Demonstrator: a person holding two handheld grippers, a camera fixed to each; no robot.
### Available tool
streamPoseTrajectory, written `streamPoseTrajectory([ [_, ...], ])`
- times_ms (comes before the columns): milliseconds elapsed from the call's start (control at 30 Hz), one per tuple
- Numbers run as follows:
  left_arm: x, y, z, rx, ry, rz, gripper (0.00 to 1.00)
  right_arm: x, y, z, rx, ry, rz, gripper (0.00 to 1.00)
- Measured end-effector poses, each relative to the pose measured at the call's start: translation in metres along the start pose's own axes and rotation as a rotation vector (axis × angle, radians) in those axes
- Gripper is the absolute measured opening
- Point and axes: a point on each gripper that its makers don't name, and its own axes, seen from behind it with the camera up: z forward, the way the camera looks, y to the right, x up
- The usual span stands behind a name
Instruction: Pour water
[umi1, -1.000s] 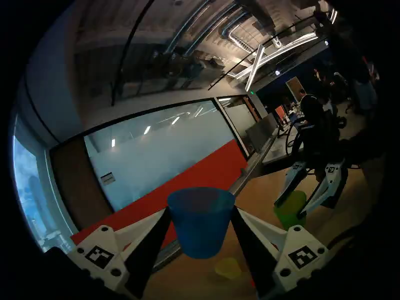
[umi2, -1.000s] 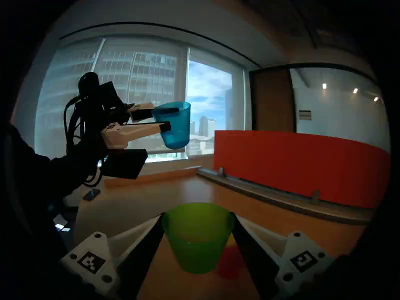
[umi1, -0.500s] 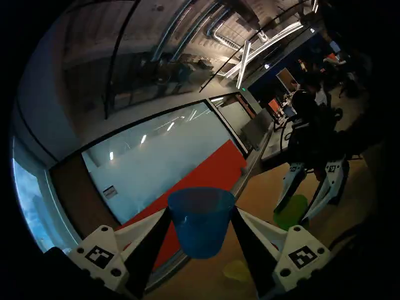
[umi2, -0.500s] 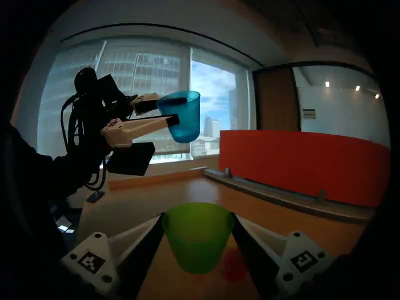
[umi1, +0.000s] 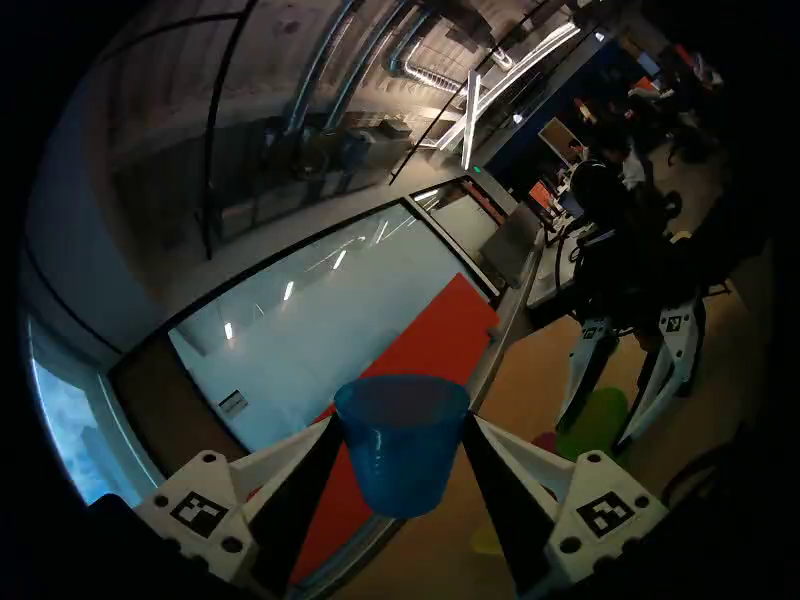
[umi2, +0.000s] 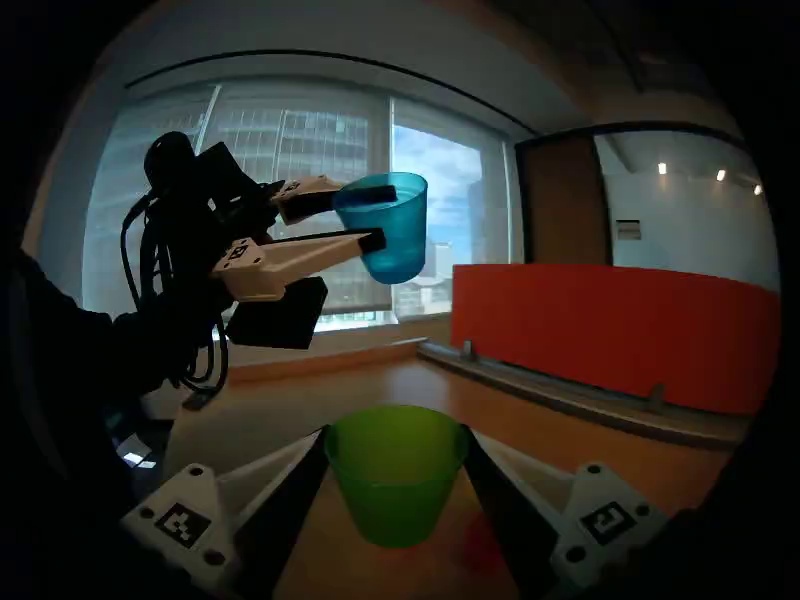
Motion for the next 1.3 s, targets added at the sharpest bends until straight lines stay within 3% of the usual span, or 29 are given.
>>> streamPoseTrajectory([
  [367, 0.005, 0.004, 0.002, -0.008, -0.005, 0.103, 0.85, 0.003, -0.007, 0.009, 0.022, 0.0, -0.002, 0.93],
  [967, 0.021, 0.01, 0.01, -0.023, 0.021, 0.206, 0.84, 0.005, -0.008, 0.018, 0.038, 0.0, -0.002, 0.93],
  [1300, 0.023, 0.007, 0.012, -0.015, 0.017, 0.253, 0.85, 0.003, -0.009, 0.02, 0.041, -0.006, -0.004, 0.93],
])
